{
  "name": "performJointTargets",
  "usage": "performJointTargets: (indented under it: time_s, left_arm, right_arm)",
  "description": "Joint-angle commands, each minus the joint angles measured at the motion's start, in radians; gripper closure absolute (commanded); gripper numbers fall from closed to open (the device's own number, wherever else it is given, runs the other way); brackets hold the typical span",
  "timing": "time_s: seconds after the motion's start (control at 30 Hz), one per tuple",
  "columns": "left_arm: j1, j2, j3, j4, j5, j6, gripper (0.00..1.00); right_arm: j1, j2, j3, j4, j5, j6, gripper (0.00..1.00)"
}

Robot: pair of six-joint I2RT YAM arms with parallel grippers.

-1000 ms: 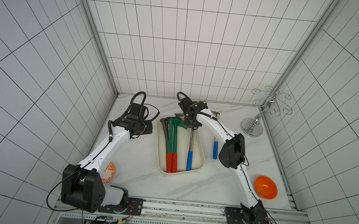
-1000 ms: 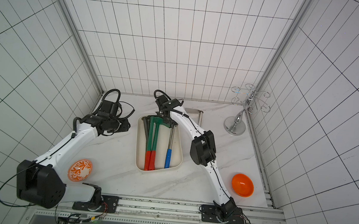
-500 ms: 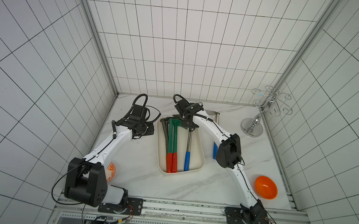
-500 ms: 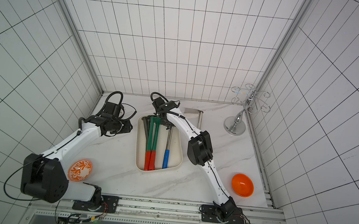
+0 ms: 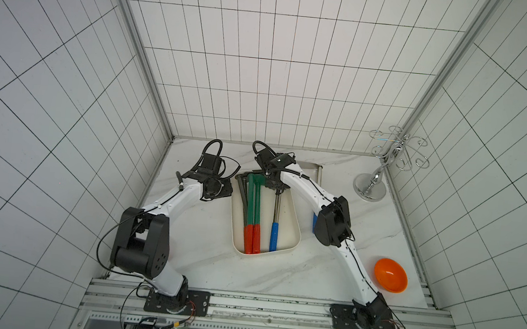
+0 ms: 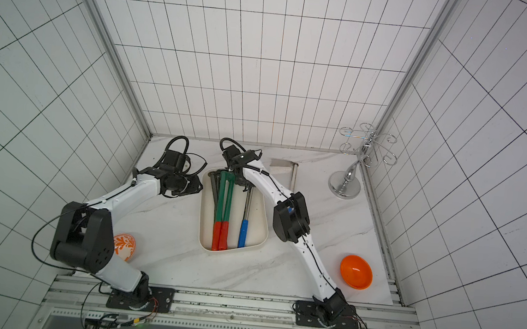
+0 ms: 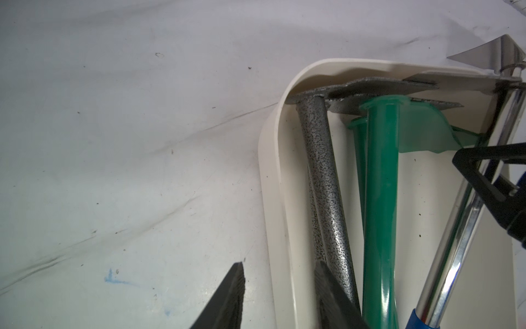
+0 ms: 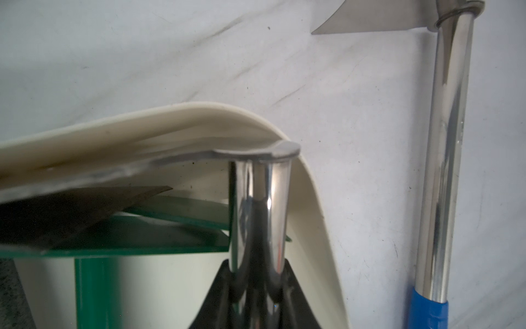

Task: Put the small hoe into the storage box
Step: Place the hoe in the storage box.

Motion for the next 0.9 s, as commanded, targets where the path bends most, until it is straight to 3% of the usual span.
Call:
performJointTargets:
  time_s: [0.0, 0.23, 0.6, 0.87]
  left_arm:
    - [0.002, 0.045, 0.043, 0.063, 0.03, -0.015, 0.57]
    - [-0.014, 0.12, 0.089, 0.082, 0.039, -0.017, 0.6]
    - [-0.03, 0.186, 0.119, 0.096, 0.047, -0.018, 0.76]
    - [-0.031, 0.193, 0.12, 0.098, 0.049, -0.015, 0.84]
  right_arm:
    - [0.027, 0.031, 0.081, -0.053, -0.018, -0.015, 1.0]
    - [0.033, 0.037, 0.08, -0.026, -0.057, -0.036, 1.0]
    - [0.037, 0.053, 0.077, 0.001, -0.112, -0.077, 1.0]
    - [0.016, 0.026, 0.059, 0.018, -0.123, -0.088, 0.89]
